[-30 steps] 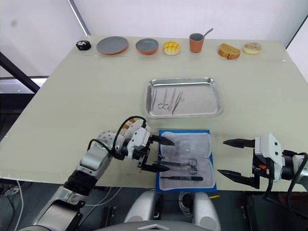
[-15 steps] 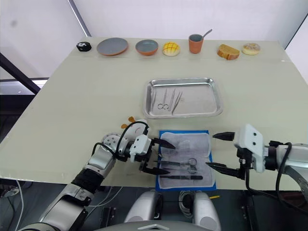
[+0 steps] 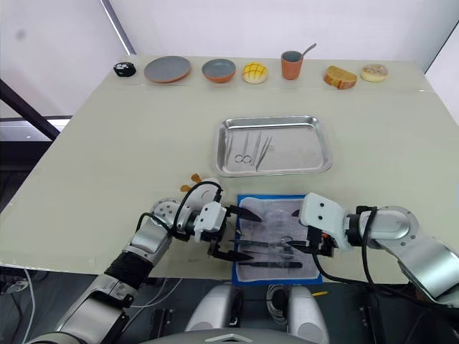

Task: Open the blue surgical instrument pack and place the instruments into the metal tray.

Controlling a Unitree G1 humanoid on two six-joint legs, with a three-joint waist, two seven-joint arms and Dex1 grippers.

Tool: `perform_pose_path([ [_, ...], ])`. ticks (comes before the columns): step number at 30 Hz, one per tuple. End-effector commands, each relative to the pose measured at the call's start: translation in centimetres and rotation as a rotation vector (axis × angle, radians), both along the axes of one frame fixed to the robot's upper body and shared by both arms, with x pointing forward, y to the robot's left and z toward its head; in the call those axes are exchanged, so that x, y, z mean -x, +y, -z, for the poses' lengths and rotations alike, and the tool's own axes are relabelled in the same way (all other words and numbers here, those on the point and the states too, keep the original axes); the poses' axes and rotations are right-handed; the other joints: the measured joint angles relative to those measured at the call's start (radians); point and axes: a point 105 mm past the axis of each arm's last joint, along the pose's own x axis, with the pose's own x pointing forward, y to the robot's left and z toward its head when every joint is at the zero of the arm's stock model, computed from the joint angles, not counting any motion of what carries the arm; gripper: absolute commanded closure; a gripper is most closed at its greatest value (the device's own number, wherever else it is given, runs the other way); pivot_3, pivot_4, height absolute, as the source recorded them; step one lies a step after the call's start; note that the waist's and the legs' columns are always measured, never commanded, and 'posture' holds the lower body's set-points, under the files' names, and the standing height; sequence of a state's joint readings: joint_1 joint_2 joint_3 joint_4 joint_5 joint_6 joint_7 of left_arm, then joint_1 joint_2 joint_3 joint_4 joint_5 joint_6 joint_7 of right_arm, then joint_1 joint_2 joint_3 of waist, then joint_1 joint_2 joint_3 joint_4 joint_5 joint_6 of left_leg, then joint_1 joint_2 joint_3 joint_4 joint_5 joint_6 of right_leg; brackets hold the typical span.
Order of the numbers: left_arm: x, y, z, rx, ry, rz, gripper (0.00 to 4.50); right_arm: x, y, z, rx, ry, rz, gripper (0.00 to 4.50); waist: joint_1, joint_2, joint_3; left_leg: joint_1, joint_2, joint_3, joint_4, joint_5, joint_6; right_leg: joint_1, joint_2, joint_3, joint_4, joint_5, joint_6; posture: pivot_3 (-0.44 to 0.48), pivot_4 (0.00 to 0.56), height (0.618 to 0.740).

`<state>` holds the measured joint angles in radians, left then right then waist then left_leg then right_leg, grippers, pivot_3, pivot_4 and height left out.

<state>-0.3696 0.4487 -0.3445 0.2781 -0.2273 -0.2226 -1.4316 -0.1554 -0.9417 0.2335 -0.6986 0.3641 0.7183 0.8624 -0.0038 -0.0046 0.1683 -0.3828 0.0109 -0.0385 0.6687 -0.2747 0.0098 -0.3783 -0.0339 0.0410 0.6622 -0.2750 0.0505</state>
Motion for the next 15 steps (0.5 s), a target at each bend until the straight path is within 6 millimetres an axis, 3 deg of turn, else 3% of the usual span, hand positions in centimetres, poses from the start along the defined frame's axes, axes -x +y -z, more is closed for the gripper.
perform_pose_path([
  [1,0.6,0.6,1.9,-0.068,0.057,-0.013,0.0,0.8,0.7,-0.4,0.019,-0.022,-0.057,1.43,-0.002,0.0,0.0,0.0,0.0,0.0,0.0,0.0,0.0,0.0,0.0,0.0,0.0,0.0,0.0,0.0,0.15,0.74],
  [11,0.6,0.7,1.9,-0.069,0.055,-0.017,0.0,1.2,0.6,1.2,0.063,0.019,-0.031,1.43,-0.006,0.0,0.0,0.0,0.0,0.0,0.0,0.0,0.0,0.0,0.0,0.0,0.0,0.0,0.0,0.0,0.15,0.74],
  [12,0.7,0.7,1.9,-0.069,0.055,-0.017,0.0,1.2,0.7,1.2,0.063,0.019,-0.03,1.96,-0.006,0.0,0.0,0.0,0.0,0.0,0.0,0.0,0.0,0.0,0.0,0.0,0.0,0.0,0.0,0.0,0.15,0.74],
  [14,0.7,0.7,1.9,-0.068,0.054,-0.016,0.0,1.3,0.8,1.3,0.063,0.023,-0.032,2.5,-0.006,0.0,0.0,0.0,0.0,0.0,0.0,0.0,0.0,0.0,0.0,0.0,0.0,0.0,0.0,0.0,0.15,0.74],
  [15,0.7,0.7,1.9,-0.068,0.054,-0.016,0.0,1.3,0.8,1.4,0.063,0.023,-0.031,2.5,-0.006,0.0,0.0,0.0,0.0,0.0,0.0,0.0,0.0,0.0,0.0,0.0,0.0,0.0,0.0,0.0,0.15,0.74],
])
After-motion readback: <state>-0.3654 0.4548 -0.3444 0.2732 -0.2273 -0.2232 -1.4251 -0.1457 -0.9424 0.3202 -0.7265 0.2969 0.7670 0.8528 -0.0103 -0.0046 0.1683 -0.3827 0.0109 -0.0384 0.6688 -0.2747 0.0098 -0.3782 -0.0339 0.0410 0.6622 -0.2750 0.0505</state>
